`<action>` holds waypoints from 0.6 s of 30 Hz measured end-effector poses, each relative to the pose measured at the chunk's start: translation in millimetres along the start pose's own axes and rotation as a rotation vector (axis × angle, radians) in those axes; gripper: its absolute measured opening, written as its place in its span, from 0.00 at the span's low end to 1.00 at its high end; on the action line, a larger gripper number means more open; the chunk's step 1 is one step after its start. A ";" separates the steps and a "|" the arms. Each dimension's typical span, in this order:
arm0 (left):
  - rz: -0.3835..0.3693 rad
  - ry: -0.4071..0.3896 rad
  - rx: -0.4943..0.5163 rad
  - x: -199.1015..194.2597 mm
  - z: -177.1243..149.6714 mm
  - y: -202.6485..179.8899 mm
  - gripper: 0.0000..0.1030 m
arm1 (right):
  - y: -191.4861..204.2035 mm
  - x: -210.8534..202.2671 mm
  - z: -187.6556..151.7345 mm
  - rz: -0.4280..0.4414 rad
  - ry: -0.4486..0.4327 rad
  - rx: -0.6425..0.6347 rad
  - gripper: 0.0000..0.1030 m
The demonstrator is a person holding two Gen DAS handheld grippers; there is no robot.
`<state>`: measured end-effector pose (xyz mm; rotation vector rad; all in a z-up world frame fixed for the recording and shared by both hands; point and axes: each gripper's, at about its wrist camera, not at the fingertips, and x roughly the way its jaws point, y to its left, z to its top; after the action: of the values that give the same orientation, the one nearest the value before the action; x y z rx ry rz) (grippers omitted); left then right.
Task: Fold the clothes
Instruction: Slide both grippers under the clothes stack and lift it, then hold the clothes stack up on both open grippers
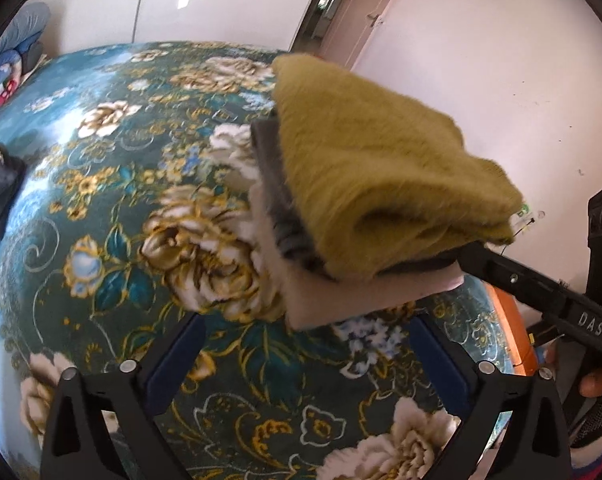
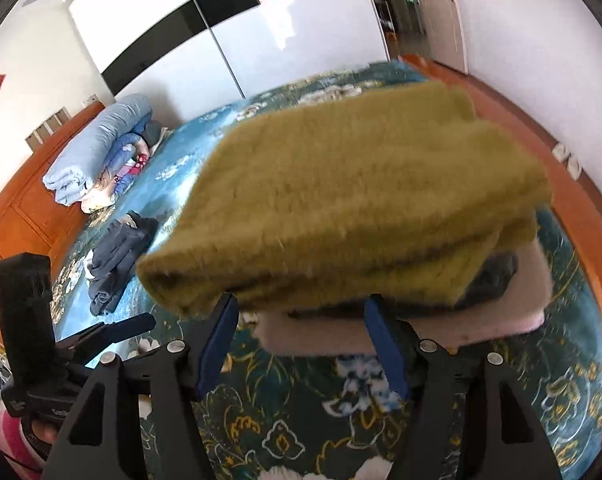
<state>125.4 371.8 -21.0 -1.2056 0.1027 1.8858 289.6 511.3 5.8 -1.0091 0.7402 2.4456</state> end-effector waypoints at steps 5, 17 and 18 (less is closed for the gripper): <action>-0.008 0.002 -0.038 2.4 -5.9 6.9 1.00 | 1.0 21.7 -12.2 -0.012 0.075 -0.011 0.75; 0.042 -0.054 -0.058 -1.9 -10.1 14.3 1.00 | 8.3 39.9 -17.0 -0.017 0.096 0.006 0.95; 0.046 -0.058 -0.059 -1.8 -10.7 15.1 1.00 | 8.0 40.5 -16.7 -0.021 0.097 0.010 0.95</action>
<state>122.6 356.1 -30.7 -1.1959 0.0434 1.9743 267.2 501.2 -31.4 -1.1327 0.7688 2.3870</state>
